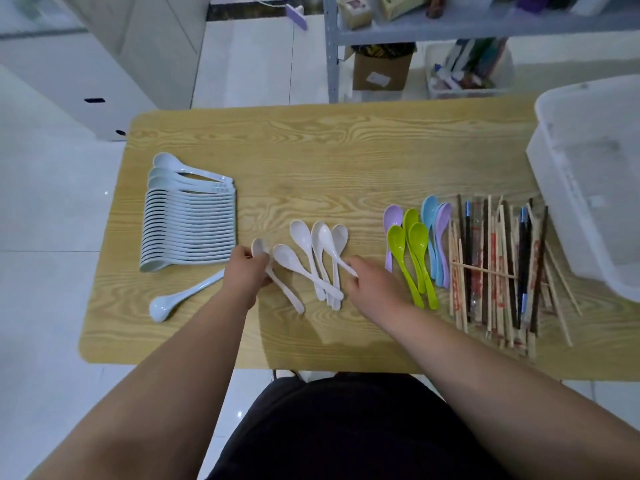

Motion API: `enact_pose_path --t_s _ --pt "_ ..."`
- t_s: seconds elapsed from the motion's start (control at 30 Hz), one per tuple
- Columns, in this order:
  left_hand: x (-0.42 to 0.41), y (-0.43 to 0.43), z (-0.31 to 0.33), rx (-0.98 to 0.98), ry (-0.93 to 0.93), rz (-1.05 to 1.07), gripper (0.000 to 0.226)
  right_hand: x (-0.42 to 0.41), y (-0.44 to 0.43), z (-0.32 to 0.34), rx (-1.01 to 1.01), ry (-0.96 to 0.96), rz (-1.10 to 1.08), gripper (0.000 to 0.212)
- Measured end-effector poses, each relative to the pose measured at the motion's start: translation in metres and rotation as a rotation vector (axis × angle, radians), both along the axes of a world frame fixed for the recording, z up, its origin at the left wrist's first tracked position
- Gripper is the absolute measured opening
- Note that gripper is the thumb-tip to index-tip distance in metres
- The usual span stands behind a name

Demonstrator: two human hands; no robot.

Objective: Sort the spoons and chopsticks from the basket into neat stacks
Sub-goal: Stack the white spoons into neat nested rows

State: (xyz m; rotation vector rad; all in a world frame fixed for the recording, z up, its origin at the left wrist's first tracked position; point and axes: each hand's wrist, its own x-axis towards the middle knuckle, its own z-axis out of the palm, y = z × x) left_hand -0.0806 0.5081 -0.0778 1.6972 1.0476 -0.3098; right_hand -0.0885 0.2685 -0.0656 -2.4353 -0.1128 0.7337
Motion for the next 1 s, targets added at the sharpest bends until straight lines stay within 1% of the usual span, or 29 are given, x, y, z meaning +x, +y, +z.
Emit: enact_pose_path --t_s 0.07,0.17,0.23,0.3,0.33,0.43,0.5,0.57,0.6,0.63,0.73,0.77,0.8,0.87,0.9,1.0 --pt "-0.008 0.003 0.007 -0.023 -0.033 -0.006 0.015 -0.006 0.007 0.007 0.109 -0.02 -0.006 0.048" --pt "-0.02 0.009 0.017 -0.154 -0.052 0.0 0.028 -0.021 0.026 0.022 0.265 -0.081 0.006 0.044" --pt "-0.031 0.009 0.028 -0.322 -0.08 0.056 0.029 -0.033 0.043 0.034 0.295 -0.137 0.031 0.04" --pt "-0.041 0.008 0.042 -0.538 -0.128 0.141 0.016 -0.047 0.062 0.042 0.305 -0.173 0.029 0.038" --pt "-0.046 0.01 0.048 -0.652 -0.157 0.178 0.012 -0.053 0.071 0.044 0.304 -0.187 0.016 0.039" --pt "-0.052 0.023 0.059 -0.935 -0.243 0.242 0.015 -0.067 0.095 0.048 0.289 -0.183 -0.009 0.04" --pt "-0.052 0.033 0.063 -1.031 -0.253 0.287 0.024 -0.075 0.107 0.047 0.289 -0.193 0.006 0.042" --pt "-0.053 0.04 0.062 -1.031 -0.224 0.32 0.04 -0.083 0.115 0.04 0.295 -0.204 0.032 0.042" --pt "-0.055 0.041 0.063 -1.017 -0.212 0.326 0.043 -0.087 0.118 0.037 0.293 -0.199 0.05 0.042" --pt "-0.057 0.042 0.063 -1.008 -0.209 0.328 0.041 -0.089 0.12 0.035 0.283 -0.184 0.064 0.042" --pt "-0.059 0.044 0.057 -0.944 -0.223 0.286 0.023 -0.087 0.121 0.04 0.224 -0.119 0.129 0.039" --pt "-0.057 0.045 0.053 -0.913 -0.241 0.263 0.022 -0.082 0.119 0.043 0.213 -0.114 0.15 0.036" --pt "-0.056 0.046 0.05 -0.882 -0.252 0.237 0.026 -0.076 0.117 0.044 0.197 -0.123 0.157 0.031" --pt "-0.054 0.046 0.043 -0.829 -0.238 0.21 0.03 -0.059 0.108 0.041 0.098 -0.171 0.146 0.023" --pt "-0.054 0.047 0.04 -0.809 -0.218 0.215 0.03 -0.05 0.102 0.037 0.02 -0.192 0.147 0.023" --pt "-0.057 0.053 0.026 -0.77 -0.148 0.262 0.027 -0.028 0.088 0.014 -0.206 -0.148 0.226 0.033"
